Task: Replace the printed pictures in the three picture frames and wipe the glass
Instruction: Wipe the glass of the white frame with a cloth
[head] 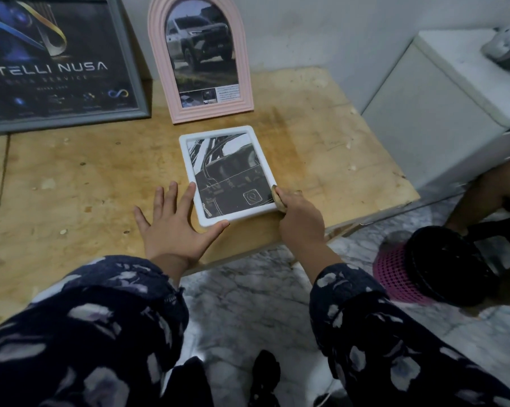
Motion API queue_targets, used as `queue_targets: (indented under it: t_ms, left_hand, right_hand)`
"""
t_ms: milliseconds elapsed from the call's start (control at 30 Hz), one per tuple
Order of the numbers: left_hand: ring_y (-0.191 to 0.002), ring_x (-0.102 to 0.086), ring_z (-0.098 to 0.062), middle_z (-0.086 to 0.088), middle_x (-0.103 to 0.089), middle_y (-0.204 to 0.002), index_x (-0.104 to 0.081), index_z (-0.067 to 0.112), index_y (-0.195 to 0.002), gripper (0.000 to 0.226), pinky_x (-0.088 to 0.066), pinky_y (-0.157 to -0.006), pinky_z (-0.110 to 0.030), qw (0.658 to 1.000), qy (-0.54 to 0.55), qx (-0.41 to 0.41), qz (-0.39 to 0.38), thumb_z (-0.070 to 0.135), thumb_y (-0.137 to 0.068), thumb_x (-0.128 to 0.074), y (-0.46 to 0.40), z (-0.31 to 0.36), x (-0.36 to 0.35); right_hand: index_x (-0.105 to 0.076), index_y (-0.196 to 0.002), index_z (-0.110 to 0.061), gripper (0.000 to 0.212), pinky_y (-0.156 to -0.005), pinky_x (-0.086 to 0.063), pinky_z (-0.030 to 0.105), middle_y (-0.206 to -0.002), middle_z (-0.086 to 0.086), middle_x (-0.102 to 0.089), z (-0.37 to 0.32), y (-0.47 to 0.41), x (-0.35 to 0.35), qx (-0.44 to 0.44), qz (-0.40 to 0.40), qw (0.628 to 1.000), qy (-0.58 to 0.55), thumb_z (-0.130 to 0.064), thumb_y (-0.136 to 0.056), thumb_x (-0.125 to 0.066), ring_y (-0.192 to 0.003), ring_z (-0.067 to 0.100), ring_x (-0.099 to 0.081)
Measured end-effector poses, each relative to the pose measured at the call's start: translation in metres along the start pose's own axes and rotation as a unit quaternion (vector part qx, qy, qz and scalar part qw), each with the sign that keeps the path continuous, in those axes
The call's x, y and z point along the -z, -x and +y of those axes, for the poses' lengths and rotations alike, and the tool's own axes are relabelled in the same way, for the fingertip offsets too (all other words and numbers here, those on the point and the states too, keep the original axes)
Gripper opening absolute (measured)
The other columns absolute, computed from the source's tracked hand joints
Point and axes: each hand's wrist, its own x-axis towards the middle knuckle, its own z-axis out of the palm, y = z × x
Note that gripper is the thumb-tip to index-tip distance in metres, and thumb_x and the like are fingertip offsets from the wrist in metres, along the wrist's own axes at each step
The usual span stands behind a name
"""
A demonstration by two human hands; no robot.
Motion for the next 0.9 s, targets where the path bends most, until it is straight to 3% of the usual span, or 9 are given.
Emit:
queue_targets:
  t_ms: [167, 333, 467, 700, 900]
  left_hand:
    - [-0.148, 0.009, -0.014, 0.01, 0.0, -0.162, -0.009, 0.045, -0.15, 0.101, 0.007, -0.114, -0.06, 1.0, 0.012, -0.003, -0.023, 0.097, -0.064, -0.021, -0.001, -0.001, 0.002]
    - [-0.148, 0.012, -0.014, 0.01, 0.003, -0.162, -0.006, 0.044, -0.151, 0.1, 0.01, -0.114, -0.06, 0.999, 0.017, -0.004, -0.04, 0.094, -0.067, -0.027, -0.002, -0.001, 0.005]
    - [-0.148, 0.013, -0.015, 0.009, 0.004, -0.162, -0.005, 0.043, -0.151, 0.1, 0.009, -0.113, -0.061, 0.999, 0.02, -0.013, -0.041, 0.094, -0.068, -0.026, -0.002, -0.004, 0.004]
    - [-0.146, 0.02, -0.016, 0.008, 0.013, -0.161, 0.003, 0.043, -0.151, 0.095, 0.014, -0.111, -0.061, 0.995, 0.019, -0.014, -0.092, 0.091, -0.072, -0.017, -0.007, -0.003, 0.006]
    - [-0.144, 0.027, -0.015, 0.009, 0.021, -0.159, 0.005, 0.045, -0.15, 0.066, 0.022, -0.109, -0.059, 0.974, 0.095, -0.005, -0.207, 0.07, -0.09, -0.002, -0.018, -0.011, 0.022]
  right_hand:
    - [-0.045, -0.142, -0.025, 0.063, -0.096, -0.042, 0.036, -0.137, 0.005, -0.054, -0.008, 0.014, -0.009, -0.062, 0.026, 0.998, -0.012, 0.007, -0.087, -0.042, -0.125, 0.028, -0.05]
    - [-0.039, -0.145, -0.03, 0.064, -0.084, -0.044, 0.03, -0.138, 0.002, -0.051, -0.017, 0.021, -0.011, -0.101, 0.026, 0.995, 0.012, 0.003, -0.091, -0.04, -0.12, 0.022, -0.052]
    - [-0.04, -0.143, -0.032, 0.063, -0.077, -0.043, 0.032, -0.135, 0.007, -0.05, -0.026, 0.023, -0.013, -0.145, 0.008, 0.989, -0.009, 0.002, -0.09, -0.04, -0.117, 0.027, -0.053]
    - [-0.03, -0.148, -0.033, 0.074, -0.1, -0.042, 0.038, -0.151, 0.01, -0.033, -0.041, 0.028, -0.011, -0.218, -0.047, 0.975, -0.02, 0.004, -0.086, -0.043, -0.13, 0.03, -0.045]
    - [-0.029, -0.144, -0.029, 0.069, -0.098, -0.041, 0.036, -0.147, 0.014, -0.033, -0.067, 0.036, -0.012, -0.224, -0.086, 0.971, 0.022, 0.002, -0.086, -0.047, -0.13, 0.029, -0.043]
